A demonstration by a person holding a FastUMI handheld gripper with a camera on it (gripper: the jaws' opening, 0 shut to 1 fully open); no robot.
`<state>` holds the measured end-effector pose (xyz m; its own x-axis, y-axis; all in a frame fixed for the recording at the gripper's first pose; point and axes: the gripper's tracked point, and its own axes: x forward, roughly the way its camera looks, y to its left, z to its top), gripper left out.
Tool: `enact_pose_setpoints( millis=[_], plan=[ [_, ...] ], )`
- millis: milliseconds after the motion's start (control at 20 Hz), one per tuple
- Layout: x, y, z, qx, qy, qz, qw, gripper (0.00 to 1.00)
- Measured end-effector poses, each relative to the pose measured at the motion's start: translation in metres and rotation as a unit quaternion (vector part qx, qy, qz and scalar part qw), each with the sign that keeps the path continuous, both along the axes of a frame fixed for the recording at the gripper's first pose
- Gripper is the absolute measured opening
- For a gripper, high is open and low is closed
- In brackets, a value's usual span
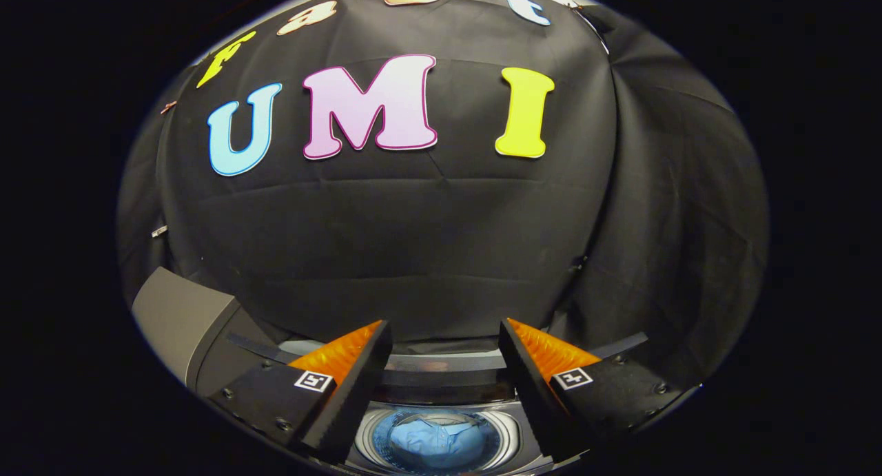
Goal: Put the clothes into the washing machine and then close the washing machine lid.
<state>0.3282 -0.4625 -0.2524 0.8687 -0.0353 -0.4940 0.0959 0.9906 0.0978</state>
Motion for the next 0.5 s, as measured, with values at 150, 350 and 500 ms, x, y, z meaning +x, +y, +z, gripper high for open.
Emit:
enact_pose_setpoints(
  millis=[150,350,500],
  plan=[
    [0.001,-0.0002,0.0009,-0.003,-0.004,-0.002,1.0,1.0],
    [0.0002,-0.0003,0.0012,-0.005,-0.008,-0.003,1.0,1.0],
    [-0.0015,-0.0009,0.0018,-0.006,-0.011,-0.006,1.0,1.0]
  ],
)
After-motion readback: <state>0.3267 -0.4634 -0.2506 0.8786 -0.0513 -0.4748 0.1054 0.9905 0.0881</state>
